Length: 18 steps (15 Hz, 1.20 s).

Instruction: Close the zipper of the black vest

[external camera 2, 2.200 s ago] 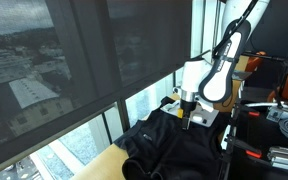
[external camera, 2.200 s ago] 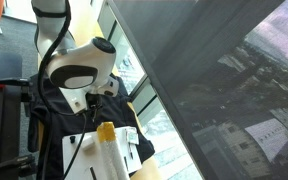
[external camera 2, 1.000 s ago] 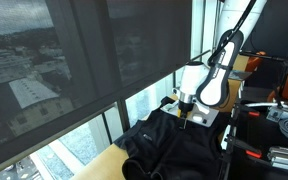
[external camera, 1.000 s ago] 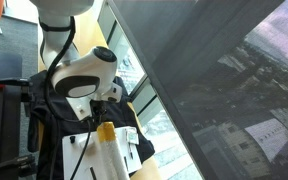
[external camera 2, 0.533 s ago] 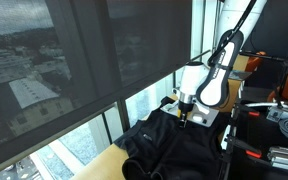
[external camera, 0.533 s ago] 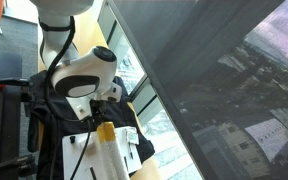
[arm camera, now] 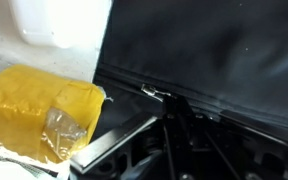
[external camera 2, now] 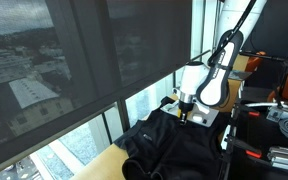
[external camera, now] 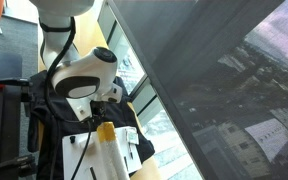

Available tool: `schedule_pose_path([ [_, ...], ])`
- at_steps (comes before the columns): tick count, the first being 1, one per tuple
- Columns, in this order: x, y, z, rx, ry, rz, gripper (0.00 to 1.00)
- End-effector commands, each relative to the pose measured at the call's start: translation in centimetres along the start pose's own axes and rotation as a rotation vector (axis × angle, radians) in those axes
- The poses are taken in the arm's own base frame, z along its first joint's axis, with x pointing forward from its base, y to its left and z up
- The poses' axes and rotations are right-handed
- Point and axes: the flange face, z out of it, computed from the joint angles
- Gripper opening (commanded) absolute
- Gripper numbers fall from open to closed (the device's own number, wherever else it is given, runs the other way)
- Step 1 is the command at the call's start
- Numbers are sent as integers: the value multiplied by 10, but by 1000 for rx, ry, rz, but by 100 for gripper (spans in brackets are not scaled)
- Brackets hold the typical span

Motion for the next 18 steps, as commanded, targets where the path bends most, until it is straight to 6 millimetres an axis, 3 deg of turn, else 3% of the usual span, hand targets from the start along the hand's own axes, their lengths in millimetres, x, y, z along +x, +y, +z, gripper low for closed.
schedule_pose_path([
  [1,5,1,3,-16,17,-4,2],
  [7,21,-22,-2,-19,32,-41,2],
  [18,51,-108,30,7,-15,-189,2],
])
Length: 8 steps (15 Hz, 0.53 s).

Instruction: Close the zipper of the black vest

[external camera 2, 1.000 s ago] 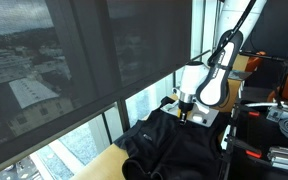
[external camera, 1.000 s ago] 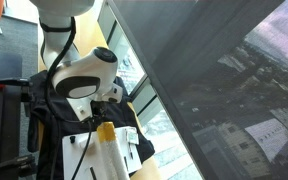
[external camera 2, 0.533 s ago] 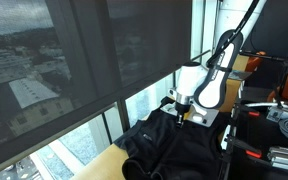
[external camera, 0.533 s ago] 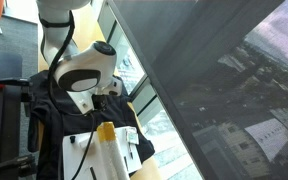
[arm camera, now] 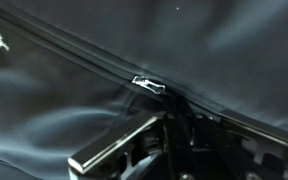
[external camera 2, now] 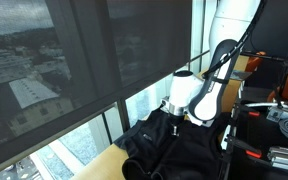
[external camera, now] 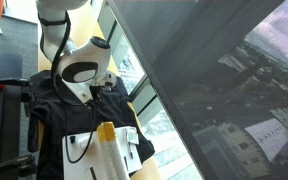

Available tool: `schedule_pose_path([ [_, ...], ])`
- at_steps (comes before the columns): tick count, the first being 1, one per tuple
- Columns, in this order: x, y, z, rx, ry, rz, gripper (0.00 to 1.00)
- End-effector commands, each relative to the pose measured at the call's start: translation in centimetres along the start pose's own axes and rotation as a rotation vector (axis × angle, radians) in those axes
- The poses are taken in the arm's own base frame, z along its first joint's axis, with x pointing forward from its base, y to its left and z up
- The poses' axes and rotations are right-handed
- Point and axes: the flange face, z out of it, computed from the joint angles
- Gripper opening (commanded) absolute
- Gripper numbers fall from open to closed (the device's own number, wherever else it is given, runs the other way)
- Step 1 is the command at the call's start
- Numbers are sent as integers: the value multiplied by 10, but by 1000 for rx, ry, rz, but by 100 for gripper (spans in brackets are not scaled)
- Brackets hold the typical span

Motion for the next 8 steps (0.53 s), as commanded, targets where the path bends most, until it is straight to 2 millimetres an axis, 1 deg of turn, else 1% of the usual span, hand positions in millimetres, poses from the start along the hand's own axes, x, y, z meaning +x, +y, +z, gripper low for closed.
schedule_pose_path([
  [1,25,-31,11,11,-8,-45,2],
  [4,38,-45,9,17,-21,-74,2],
  [8,55,-73,4,37,-21,-108,2],
])
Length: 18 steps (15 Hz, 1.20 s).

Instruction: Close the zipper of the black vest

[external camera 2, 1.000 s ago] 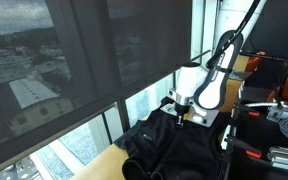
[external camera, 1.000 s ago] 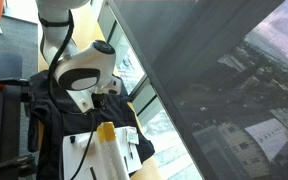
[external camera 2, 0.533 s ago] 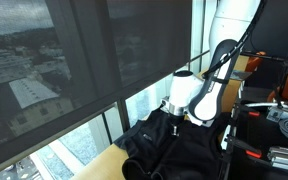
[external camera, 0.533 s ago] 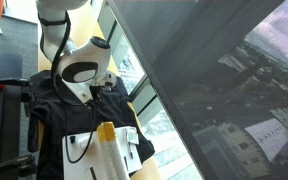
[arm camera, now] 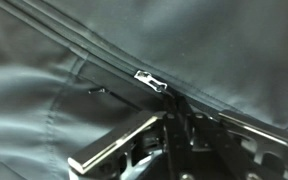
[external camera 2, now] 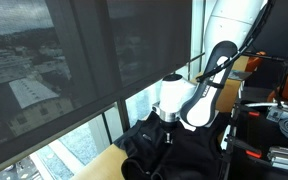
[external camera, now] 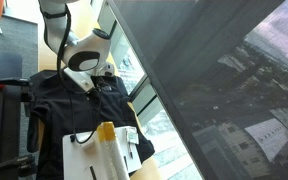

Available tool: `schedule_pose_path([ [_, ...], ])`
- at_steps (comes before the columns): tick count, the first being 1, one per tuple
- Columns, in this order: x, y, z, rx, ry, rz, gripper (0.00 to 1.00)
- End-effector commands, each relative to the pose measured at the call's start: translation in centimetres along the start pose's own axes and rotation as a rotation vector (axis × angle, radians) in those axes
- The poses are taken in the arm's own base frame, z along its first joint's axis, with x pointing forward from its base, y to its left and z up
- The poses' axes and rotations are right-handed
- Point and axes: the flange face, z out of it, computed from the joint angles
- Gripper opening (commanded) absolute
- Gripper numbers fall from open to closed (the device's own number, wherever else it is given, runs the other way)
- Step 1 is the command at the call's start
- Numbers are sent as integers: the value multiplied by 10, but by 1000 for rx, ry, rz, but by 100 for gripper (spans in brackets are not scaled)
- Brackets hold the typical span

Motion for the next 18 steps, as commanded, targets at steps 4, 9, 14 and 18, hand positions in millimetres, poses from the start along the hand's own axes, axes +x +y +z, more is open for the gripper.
schedule_pose_path([
  [4,40,-55,-4,37,26,-70,2],
  [9,56,-75,-10,53,41,-95,2],
  [14,68,-98,-21,68,60,-121,2],
  [18,77,-119,-25,75,61,-150,2],
])
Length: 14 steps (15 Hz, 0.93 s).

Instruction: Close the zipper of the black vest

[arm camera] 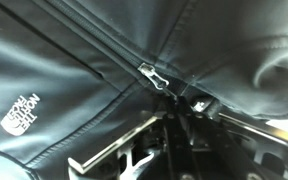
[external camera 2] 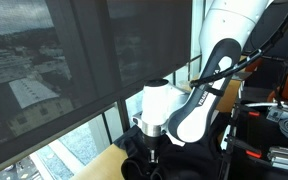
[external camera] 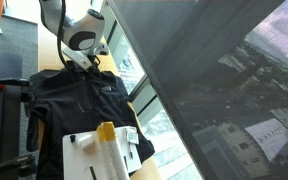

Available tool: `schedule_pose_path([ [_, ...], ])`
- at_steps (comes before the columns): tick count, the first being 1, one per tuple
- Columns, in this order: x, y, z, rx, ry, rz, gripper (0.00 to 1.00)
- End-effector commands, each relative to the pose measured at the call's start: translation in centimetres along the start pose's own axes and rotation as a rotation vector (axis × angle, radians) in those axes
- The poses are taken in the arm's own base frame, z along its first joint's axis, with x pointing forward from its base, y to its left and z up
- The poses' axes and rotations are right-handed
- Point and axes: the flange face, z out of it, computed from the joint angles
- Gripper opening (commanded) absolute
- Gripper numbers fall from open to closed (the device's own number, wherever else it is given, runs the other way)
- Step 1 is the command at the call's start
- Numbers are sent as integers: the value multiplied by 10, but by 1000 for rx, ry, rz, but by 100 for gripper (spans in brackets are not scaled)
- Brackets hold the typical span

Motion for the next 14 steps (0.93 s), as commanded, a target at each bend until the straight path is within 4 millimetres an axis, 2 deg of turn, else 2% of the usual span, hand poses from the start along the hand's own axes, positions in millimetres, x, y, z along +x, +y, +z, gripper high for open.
schedule_pose_path([
  [1,21,-22,-2,6,6,-31,2],
  [6,41,-45,-7,5,6,-78,2],
  [12,54,-77,-5,11,5,-132,2],
  [14,56,-82,-4,10,0,-143,2],
])
